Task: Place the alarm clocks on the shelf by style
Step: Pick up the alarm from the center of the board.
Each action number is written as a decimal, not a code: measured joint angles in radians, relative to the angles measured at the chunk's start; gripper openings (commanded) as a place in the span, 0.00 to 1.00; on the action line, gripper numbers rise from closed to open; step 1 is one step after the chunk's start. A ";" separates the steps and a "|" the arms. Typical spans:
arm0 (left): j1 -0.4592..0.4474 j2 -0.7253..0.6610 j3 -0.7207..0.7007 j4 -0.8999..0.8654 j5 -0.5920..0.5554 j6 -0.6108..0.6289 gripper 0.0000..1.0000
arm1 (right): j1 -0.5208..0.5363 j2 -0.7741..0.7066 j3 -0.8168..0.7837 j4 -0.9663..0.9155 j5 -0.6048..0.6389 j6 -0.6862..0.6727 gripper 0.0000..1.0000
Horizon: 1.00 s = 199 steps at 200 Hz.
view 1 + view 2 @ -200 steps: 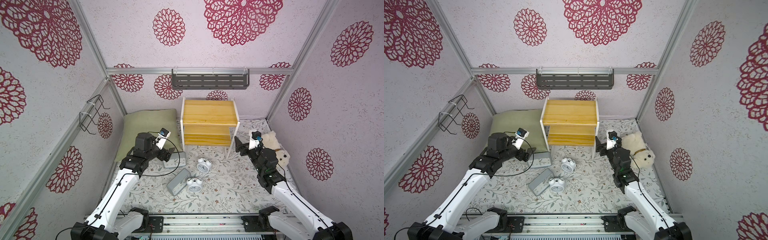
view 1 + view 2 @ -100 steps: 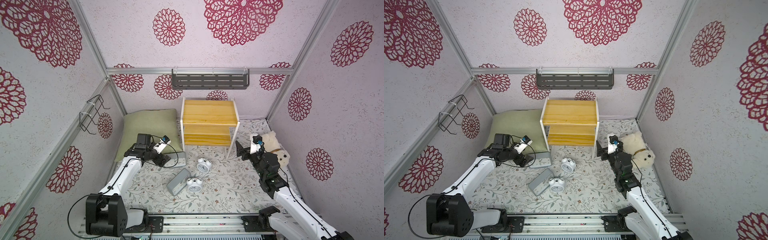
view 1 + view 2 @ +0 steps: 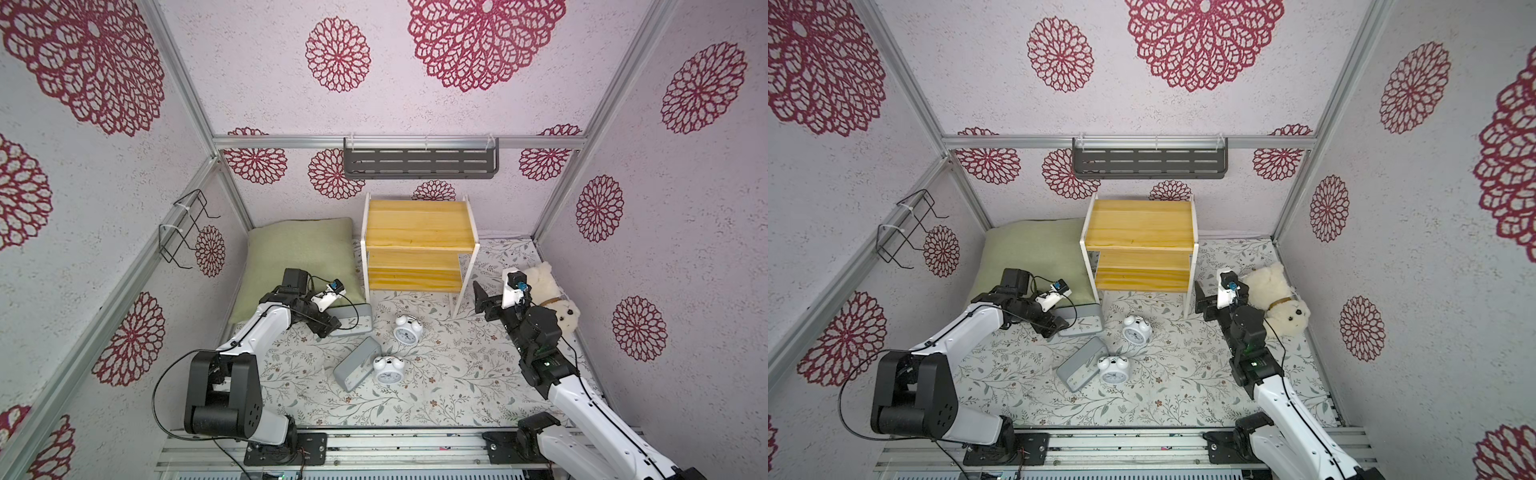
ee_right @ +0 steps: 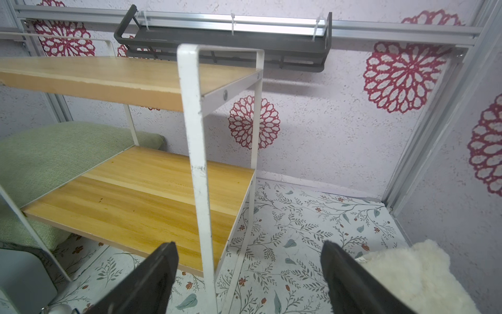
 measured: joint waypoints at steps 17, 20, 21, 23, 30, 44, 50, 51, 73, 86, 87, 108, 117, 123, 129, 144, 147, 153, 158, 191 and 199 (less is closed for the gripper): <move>0.000 0.009 0.000 0.012 -0.006 0.004 0.88 | 0.000 -0.002 0.000 -0.001 0.001 -0.001 0.90; 0.000 0.010 0.000 0.014 -0.006 0.005 0.88 | 0.000 -0.002 0.000 -0.001 0.001 -0.001 0.90; 0.000 0.010 0.000 0.015 -0.007 0.005 0.87 | 0.000 -0.002 0.000 -0.001 0.001 -0.001 0.90; 0.000 0.010 0.000 0.016 -0.008 0.005 0.87 | 0.000 -0.002 0.000 -0.001 0.002 -0.001 0.90; 0.000 0.011 0.000 0.020 -0.010 0.007 0.86 | 0.000 -0.002 0.000 -0.002 0.003 -0.001 0.90; 0.000 0.011 0.000 0.028 -0.014 0.008 0.82 | 0.000 -0.002 0.000 -0.003 0.004 -0.001 0.90; 0.000 0.011 0.000 0.031 -0.015 0.010 0.80 | 0.000 -0.002 0.000 -0.004 0.004 -0.001 0.90; 0.000 0.011 0.000 0.031 -0.015 0.010 0.79 | 0.000 -0.002 0.000 -0.005 0.004 -0.001 0.90; -0.001 0.011 0.000 0.030 -0.013 0.028 0.71 | 0.000 -0.002 0.000 -0.007 0.005 -0.001 0.91; -0.001 0.013 0.000 0.028 -0.010 0.036 0.67 | 0.000 -0.002 0.000 -0.007 0.007 -0.001 0.91; -0.002 0.013 0.000 0.027 -0.010 0.037 0.66 | 0.000 -0.002 0.000 -0.007 0.007 -0.001 0.91; -0.003 0.015 0.000 0.014 0.011 0.071 0.50 | 0.000 -0.002 0.000 -0.007 0.023 -0.001 0.91; -0.003 0.015 0.001 0.006 0.027 0.084 0.46 | 0.000 -0.002 0.000 -0.007 0.027 -0.002 0.91; -0.005 0.015 0.001 0.001 0.038 0.094 0.44 | 0.000 -0.002 0.000 -0.007 0.031 -0.001 0.91; -0.007 0.015 0.001 -0.003 0.044 0.101 0.44 | 0.000 -0.002 0.000 -0.007 0.034 -0.001 0.91; -0.011 0.015 0.002 -0.007 0.047 0.110 0.42 | 0.000 -0.002 -0.002 -0.006 0.043 -0.002 0.92; -0.012 0.015 0.003 -0.008 0.047 0.112 0.42 | 0.000 -0.002 -0.003 -0.007 0.045 -0.002 0.92; -0.012 0.015 0.003 -0.009 0.047 0.113 0.39 | 0.000 -0.002 -0.006 -0.007 0.049 -0.002 0.92; -0.012 0.015 0.003 -0.010 0.047 0.115 0.38 | 0.000 -0.002 -0.008 -0.007 0.050 -0.002 0.92; -0.020 0.006 0.003 -0.024 0.039 0.117 0.22 | 0.000 -0.002 -0.018 -0.015 0.063 -0.005 0.92; -0.027 0.000 0.003 -0.039 0.036 0.117 0.19 | 0.000 -0.002 -0.018 -0.015 0.068 -0.008 0.92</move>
